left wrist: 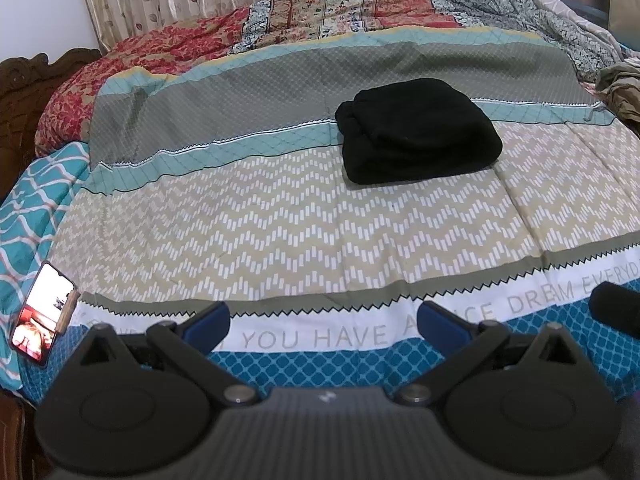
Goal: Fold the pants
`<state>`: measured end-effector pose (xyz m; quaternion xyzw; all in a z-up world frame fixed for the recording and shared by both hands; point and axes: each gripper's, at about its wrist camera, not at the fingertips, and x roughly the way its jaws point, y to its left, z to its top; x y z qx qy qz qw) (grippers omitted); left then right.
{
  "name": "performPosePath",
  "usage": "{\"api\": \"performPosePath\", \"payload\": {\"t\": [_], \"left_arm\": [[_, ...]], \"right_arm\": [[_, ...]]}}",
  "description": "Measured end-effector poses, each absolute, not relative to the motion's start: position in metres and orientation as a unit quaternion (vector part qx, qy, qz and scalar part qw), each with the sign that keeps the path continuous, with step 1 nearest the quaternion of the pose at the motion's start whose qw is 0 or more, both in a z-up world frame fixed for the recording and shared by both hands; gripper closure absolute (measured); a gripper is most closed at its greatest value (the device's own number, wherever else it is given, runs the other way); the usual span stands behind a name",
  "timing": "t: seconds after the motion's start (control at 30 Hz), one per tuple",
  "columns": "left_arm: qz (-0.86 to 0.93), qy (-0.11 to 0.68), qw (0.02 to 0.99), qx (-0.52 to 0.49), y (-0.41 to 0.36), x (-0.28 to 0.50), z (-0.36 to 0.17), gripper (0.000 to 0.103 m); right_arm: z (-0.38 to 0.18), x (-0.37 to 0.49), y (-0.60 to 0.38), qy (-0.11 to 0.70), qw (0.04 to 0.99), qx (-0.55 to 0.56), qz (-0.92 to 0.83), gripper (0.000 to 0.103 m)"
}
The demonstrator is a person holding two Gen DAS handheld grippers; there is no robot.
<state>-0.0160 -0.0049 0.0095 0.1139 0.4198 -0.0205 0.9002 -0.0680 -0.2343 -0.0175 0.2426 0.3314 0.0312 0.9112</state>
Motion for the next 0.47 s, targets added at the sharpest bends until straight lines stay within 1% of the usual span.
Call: {"api": "performPosePath", "payload": {"t": [0.47], "left_arm": [[-0.045,0.424,0.899,0.097,-0.0070,-0.0173,0.0078,0.000]], "right_arm": [[-0.0198,-0.0688,-0.2336,0.330,0.912,0.241,0.031,0.012]]}}
